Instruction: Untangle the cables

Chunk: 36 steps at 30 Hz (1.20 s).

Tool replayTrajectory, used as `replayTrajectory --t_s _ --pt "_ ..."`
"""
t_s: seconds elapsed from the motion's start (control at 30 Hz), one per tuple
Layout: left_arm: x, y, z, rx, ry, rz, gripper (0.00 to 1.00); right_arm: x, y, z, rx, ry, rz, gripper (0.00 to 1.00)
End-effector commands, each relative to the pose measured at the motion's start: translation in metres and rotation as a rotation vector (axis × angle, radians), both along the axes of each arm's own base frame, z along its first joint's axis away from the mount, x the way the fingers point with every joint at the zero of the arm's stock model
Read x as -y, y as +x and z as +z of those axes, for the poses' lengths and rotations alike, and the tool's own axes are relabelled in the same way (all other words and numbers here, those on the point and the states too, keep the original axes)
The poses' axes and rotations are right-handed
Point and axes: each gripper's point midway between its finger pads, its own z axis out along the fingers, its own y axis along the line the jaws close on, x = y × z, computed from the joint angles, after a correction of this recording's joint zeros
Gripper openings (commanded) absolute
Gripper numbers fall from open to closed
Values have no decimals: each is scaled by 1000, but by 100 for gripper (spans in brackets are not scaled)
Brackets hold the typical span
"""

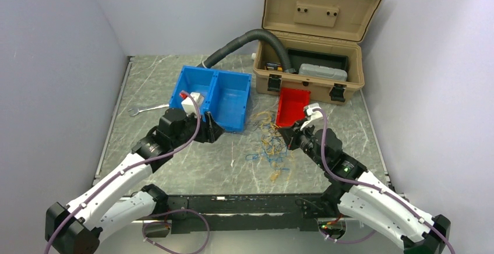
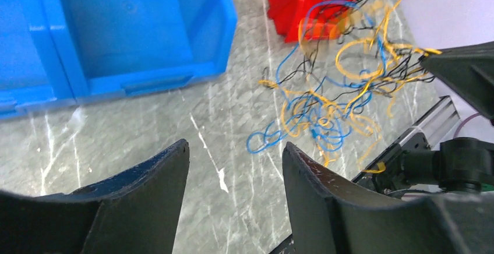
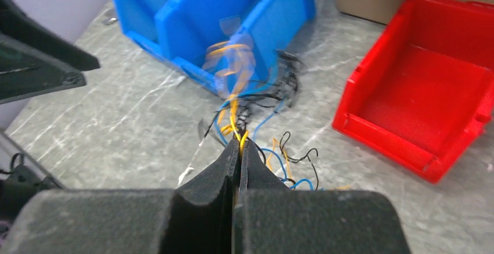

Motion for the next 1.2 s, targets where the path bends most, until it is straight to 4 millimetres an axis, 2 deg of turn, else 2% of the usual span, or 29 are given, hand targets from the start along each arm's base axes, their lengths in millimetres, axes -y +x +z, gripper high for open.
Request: replayTrajectory --t_s 0.0,0.17,0.3,0.4,0.5,0.67,0.87,0.97,1.07,1.1,1.13,1.17 --pt "-5 -2 -2 4 -5 7 64 15 10 25 25 33 -102 0" --pt "14 -7 -6 -10 -39 -98 71 -7 1 31 32 36 28 0" --pt "37 -14 -2 -6 -108 -227 76 -25 -7 38 23 31 139 0" --pt "51 -17 5 6 -159 -305 78 -40 -16 42 8 36 238 0" --pt "61 -18 2 3 -157 -341 79 -52 -25 52 2 55 319 0" --pt "74 -21 -3 20 -122 -368 77 -55 -32 78 -1 94 351 0" --pt "79 -16 -10 3 -136 -346 75 -55 -46 109 21 157 395 0" --pt "83 -12 -8 -6 -158 -334 60 -55 -51 115 32 187 413 0" --pt "89 -7 -1 -13 -179 -337 44 -54 -48 111 25 179 396 0" --pt "91 -7 3 -8 -187 -345 34 -53 -46 108 17 171 385 0" --pt "93 -6 5 -4 -189 -349 21 -52 -44 103 6 159 369 0" --pt "92 -5 5 -4 -180 -342 2 -49 -41 99 -3 149 344 0"
